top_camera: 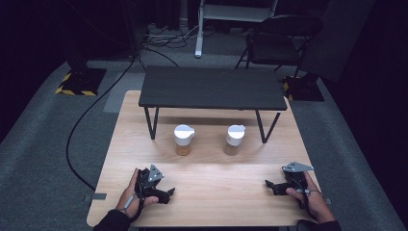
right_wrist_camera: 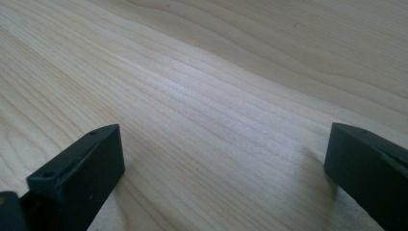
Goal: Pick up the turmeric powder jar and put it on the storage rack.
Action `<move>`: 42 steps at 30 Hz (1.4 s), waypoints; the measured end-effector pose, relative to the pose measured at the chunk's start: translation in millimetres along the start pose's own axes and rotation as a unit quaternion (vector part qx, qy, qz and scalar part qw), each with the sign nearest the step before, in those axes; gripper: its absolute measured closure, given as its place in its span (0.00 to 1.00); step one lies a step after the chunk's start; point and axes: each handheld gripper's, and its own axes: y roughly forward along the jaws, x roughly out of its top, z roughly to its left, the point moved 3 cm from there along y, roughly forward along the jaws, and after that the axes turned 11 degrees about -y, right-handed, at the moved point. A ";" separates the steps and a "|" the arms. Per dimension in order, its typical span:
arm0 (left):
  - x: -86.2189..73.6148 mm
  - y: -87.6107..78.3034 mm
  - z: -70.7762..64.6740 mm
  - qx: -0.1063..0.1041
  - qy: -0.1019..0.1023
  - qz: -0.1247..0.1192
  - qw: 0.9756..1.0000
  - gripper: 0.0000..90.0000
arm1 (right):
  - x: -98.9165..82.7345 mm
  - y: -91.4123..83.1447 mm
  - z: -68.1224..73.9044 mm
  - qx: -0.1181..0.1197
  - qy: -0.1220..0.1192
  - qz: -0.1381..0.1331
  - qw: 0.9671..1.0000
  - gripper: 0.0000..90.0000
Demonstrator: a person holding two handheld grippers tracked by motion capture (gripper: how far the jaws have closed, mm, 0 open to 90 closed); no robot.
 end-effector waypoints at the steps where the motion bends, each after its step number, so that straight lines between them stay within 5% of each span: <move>1: 0.4 0.1 0.1 0.000 0.000 0.001 1.000 0.00 | 0.0 0.0 0.0 0.000 0.000 0.000 1.000 0.00; 27: 3.4 -0.2 -1.7 0.011 -0.012 0.004 1.000 0.02 | 0.0 0.0 0.0 0.000 0.000 0.000 1.000 0.00; 42: 13.8 -16.0 -11.3 0.013 -0.024 -0.039 0.999 0.02 | 0.0 0.0 0.0 0.000 0.000 0.000 1.000 0.00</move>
